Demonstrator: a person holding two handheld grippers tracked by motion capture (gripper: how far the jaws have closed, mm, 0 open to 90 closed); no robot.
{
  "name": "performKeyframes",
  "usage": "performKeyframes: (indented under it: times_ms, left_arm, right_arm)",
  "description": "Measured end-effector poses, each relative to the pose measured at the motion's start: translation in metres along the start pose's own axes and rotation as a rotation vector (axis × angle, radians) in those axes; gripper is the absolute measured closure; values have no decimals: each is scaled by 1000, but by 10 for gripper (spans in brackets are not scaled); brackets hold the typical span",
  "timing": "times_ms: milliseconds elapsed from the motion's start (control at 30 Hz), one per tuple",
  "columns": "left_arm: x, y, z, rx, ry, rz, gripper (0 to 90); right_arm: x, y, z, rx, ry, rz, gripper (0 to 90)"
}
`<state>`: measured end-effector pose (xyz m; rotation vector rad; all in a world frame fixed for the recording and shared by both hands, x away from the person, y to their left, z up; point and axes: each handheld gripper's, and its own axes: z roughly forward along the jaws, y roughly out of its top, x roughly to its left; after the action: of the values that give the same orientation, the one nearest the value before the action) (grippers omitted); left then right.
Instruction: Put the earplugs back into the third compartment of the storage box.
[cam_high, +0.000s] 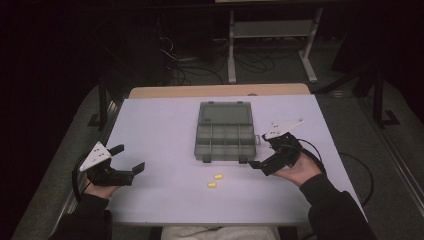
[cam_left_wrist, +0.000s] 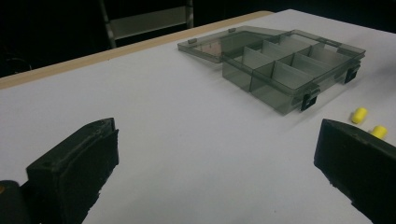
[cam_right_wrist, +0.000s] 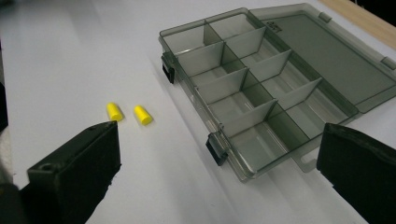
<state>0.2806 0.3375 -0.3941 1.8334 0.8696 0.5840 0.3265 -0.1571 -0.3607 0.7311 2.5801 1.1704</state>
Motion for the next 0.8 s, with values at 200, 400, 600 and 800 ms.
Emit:
performKeyframes:
  times_ms: [200,400,600,800]
  left_arm:
    - [0,0,0,-4,1,-1,0]
    - [0,0,0,-2,-1,0,0]
    - [0,0,0,-4,-2,0,0]
    - [0,0,0,1,-4,3,0]
  right_arm:
    - [5,11,14,52,31,-41,0]
    - [12,23,26,79,56,-81,0]
    - [20,29,38,109,82,-113,0]
    - [28,36,49,139,125,-143,0]
